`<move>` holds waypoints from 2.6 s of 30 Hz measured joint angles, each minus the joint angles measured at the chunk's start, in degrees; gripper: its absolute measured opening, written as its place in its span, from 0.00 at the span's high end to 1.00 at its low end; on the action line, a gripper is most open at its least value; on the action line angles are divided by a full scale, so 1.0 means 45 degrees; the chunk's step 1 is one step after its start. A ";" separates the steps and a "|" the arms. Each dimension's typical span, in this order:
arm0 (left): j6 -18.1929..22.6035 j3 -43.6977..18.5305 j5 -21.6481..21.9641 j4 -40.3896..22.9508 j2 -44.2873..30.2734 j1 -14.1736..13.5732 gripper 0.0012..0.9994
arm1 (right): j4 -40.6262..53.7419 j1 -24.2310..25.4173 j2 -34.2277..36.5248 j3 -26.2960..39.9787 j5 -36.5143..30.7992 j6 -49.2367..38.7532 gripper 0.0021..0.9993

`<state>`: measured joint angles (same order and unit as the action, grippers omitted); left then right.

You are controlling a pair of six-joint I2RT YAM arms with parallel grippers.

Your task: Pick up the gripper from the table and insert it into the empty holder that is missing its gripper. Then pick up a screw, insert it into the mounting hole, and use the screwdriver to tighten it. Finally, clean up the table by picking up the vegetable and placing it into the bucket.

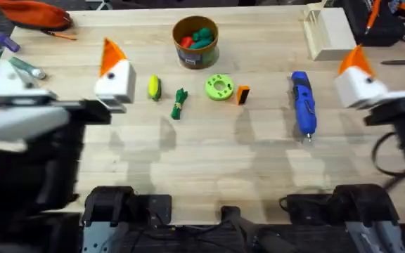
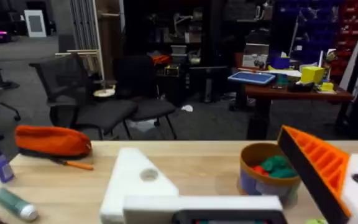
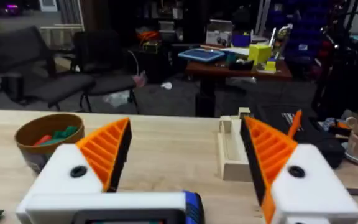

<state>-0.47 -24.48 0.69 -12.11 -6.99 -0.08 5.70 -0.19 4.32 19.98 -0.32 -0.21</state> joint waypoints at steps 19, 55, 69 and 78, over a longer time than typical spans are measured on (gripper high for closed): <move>0.0000 -0.9019 -0.0005 -0.8894 -1.0652 0.0000 0.01 | 0.9914 0.0000 0.9798 0.9888 0.0000 0.0000 0.01; 0.0000 -1.0143 -0.0005 -1.0795 -1.4483 0.0000 0.01 | 1.1851 -0.0608 1.3211 1.0757 -0.0438 0.1296 0.01; 0.0003 -1.0143 -0.0005 -1.0795 -1.4483 0.0000 0.01 | 1.1879 -0.4453 1.3211 1.0844 -0.1979 0.4227 0.01; 0.0000 -1.0143 -0.0005 -1.0795 -1.4483 -0.0003 0.01 | 1.1904 -0.4566 1.3211 1.0862 -0.2074 0.4715 0.01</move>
<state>-0.47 -70.13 0.67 -60.69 -72.16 -0.09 59.27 -20.73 63.77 68.86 -9.65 21.01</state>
